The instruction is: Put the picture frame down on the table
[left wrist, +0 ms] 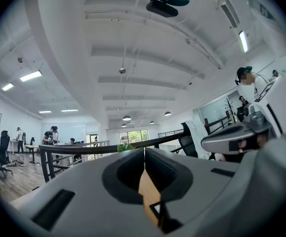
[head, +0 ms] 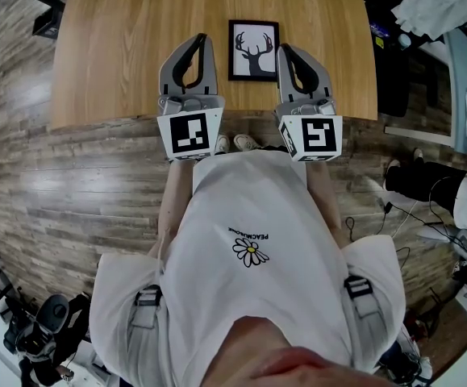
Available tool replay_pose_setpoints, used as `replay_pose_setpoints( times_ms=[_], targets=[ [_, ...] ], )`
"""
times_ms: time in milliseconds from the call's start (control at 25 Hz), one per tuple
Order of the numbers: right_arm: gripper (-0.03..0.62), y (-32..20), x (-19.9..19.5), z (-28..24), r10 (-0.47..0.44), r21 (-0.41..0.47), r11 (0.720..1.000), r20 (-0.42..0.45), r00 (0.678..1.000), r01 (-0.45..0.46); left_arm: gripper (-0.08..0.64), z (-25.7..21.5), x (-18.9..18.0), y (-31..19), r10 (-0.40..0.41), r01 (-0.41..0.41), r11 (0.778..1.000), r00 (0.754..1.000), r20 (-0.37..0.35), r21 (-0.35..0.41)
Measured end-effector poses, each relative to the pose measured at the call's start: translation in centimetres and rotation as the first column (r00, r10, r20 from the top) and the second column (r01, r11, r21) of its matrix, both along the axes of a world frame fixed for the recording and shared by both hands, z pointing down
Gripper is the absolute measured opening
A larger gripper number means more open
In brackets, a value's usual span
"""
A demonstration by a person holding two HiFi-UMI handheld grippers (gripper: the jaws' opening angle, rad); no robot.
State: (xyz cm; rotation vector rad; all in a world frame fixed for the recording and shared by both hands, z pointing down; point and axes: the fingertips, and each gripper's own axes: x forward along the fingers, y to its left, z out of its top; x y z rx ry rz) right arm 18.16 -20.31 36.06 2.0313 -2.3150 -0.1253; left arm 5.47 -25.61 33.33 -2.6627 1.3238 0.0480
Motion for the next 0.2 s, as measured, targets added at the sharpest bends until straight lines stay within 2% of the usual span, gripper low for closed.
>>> replay_pose_setpoints(
  times_ms=[200],
  targets=[
    [0.009, 0.18, 0.11, -0.13, 0.006, 0.003, 1.0, 0.002, 1.0, -0.006, 0.018, 0.06, -0.09, -0.02, -0.002, 0.002, 1.0, 1.0, -0.006, -0.002]
  ],
)
